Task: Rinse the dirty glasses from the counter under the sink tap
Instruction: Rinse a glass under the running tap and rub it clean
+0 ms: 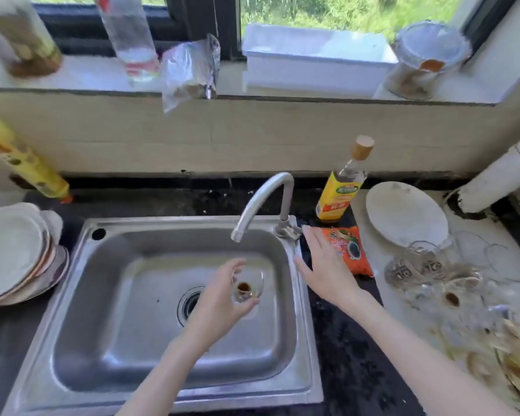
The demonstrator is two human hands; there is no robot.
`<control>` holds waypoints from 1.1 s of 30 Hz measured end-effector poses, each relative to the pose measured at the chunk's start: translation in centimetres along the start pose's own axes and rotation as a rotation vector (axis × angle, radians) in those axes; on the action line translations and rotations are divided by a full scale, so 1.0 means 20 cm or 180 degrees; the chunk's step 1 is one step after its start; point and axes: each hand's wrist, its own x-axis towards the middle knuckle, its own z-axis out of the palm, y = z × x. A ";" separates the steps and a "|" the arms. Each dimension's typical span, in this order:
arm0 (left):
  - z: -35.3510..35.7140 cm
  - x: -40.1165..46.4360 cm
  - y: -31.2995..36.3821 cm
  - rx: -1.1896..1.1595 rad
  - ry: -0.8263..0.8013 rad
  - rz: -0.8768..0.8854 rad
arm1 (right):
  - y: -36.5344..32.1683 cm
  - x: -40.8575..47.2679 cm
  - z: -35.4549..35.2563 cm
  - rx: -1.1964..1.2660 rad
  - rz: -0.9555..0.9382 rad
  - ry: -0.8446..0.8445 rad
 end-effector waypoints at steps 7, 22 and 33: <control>-0.04 0.16 -0.24 0.0024 0.0242 -0.0051 | 0.04 0.27 0.19 0.0230 0.0383 0.0070; 0.08 0.13 -0.47 -0.0552 0.0317 -0.0841 | 0.06 0.12 0.55 -0.1823 -0.0278 -0.0432; 0.10 0.08 -0.45 -0.0902 0.0154 -0.1440 | 0.05 0.13 0.56 -0.1903 -0.0261 -0.0488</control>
